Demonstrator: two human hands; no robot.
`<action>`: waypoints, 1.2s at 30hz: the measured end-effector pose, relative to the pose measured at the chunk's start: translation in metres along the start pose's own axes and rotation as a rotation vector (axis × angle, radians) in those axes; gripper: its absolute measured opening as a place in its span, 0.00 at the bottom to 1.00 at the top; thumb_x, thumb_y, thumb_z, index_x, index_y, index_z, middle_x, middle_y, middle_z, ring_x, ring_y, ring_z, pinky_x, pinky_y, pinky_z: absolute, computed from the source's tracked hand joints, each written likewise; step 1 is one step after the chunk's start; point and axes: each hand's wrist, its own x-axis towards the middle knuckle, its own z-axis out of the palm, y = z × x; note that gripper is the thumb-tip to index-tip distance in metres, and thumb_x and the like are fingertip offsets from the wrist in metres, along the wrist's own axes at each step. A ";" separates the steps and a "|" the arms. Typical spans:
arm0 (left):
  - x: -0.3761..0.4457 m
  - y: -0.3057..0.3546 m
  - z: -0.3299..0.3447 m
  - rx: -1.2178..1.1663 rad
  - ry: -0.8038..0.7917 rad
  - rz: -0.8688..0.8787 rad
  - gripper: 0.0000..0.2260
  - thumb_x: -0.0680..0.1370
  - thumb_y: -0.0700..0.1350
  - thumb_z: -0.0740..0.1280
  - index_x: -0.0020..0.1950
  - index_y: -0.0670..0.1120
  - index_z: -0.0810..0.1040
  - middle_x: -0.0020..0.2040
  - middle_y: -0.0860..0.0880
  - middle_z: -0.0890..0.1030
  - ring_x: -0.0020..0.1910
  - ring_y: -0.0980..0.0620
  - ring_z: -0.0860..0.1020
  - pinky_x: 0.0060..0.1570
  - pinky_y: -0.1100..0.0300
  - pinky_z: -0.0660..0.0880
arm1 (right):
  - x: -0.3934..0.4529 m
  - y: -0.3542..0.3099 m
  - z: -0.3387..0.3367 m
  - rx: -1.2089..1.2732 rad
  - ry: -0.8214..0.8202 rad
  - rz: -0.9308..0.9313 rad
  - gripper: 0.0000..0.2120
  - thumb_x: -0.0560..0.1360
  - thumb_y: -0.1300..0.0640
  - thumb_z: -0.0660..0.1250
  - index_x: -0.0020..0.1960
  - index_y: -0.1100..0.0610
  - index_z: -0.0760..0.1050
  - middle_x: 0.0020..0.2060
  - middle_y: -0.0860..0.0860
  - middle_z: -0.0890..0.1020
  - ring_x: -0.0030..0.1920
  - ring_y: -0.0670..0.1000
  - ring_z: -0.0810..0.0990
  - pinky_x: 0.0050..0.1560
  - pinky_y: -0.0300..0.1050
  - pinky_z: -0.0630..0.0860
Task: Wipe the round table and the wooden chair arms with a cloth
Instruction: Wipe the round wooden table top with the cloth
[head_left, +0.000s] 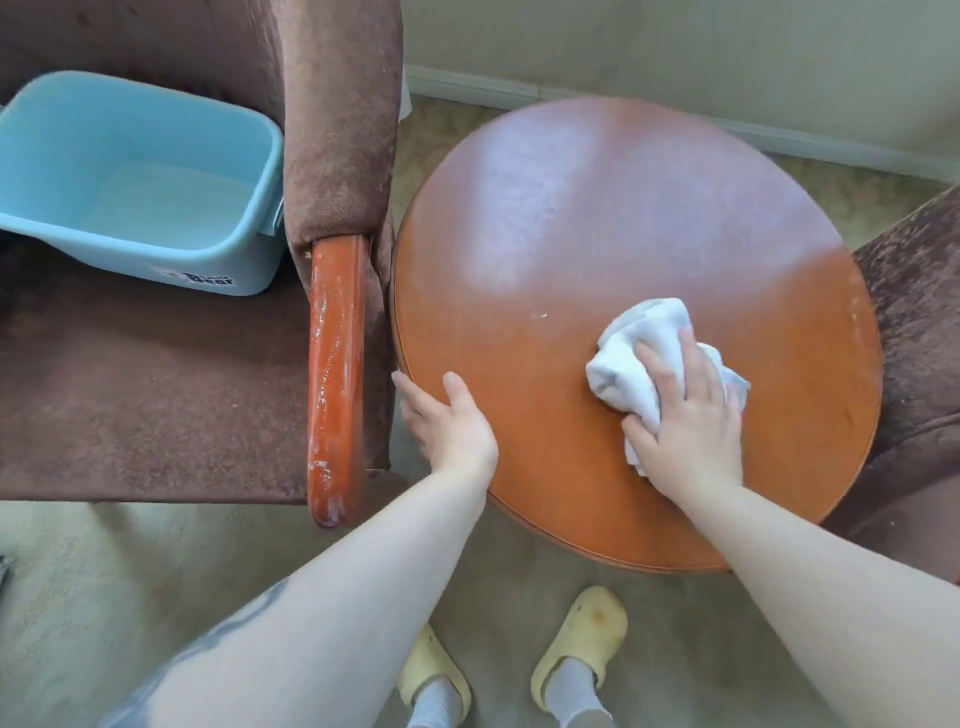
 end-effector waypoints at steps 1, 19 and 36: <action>0.001 -0.002 0.006 0.023 0.083 0.017 0.25 0.82 0.57 0.46 0.78 0.59 0.41 0.79 0.49 0.52 0.74 0.41 0.62 0.70 0.44 0.60 | 0.007 -0.026 0.005 0.050 0.036 0.273 0.33 0.71 0.47 0.64 0.75 0.44 0.58 0.78 0.54 0.52 0.76 0.58 0.54 0.70 0.67 0.57; 0.017 -0.025 0.042 0.339 0.643 0.224 0.22 0.82 0.48 0.52 0.76 0.48 0.60 0.70 0.45 0.68 0.65 0.42 0.68 0.50 0.44 0.72 | 0.078 -0.114 0.019 0.138 -0.020 0.016 0.33 0.72 0.47 0.64 0.75 0.39 0.58 0.79 0.50 0.50 0.78 0.57 0.50 0.72 0.68 0.50; 0.018 -0.037 0.043 0.687 0.637 0.432 0.25 0.80 0.49 0.51 0.77 0.44 0.59 0.78 0.49 0.58 0.77 0.51 0.54 0.72 0.46 0.58 | 0.115 -0.097 0.022 0.057 -0.094 -1.047 0.30 0.70 0.44 0.58 0.72 0.42 0.66 0.77 0.51 0.59 0.76 0.61 0.57 0.70 0.69 0.55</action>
